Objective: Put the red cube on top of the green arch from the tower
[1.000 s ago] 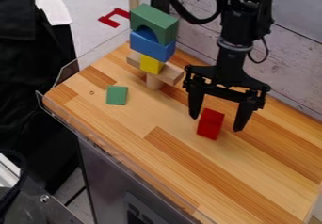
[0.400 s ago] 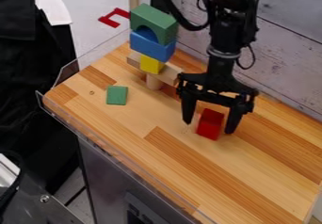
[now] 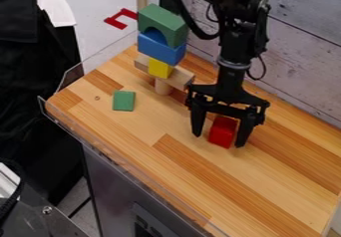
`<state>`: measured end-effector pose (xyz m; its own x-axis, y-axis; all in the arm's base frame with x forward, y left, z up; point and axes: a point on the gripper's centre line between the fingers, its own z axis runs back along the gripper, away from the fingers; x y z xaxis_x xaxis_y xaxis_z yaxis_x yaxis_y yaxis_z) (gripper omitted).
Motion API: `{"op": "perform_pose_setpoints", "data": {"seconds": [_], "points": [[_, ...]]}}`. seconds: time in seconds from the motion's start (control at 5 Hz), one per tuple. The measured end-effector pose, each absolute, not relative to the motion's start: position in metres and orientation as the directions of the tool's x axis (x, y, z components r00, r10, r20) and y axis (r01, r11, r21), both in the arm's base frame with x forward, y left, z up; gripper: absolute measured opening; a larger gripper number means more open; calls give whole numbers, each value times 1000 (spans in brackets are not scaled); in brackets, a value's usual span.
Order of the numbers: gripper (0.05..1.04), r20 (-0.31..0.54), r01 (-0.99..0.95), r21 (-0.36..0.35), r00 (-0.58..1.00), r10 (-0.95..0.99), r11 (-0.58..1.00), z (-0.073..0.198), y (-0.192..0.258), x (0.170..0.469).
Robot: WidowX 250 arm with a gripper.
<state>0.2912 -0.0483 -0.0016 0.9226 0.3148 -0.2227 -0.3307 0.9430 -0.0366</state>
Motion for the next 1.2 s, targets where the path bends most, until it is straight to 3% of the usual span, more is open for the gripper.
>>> {"op": "perform_pose_setpoints", "data": {"seconds": [0.2,0.4,0.6,1.0,1.2], "points": [[660,-224,-337,-43,921,320,940,-3,-50,292],[579,-198,-340,-36,924,327,940,5,-47,293],[579,-125,-320,-42,942,313,946,48,-43,293],[579,-99,-235,-33,968,230,972,143,-7,300],[579,-89,-230,-34,970,226,973,170,16,305]]}}
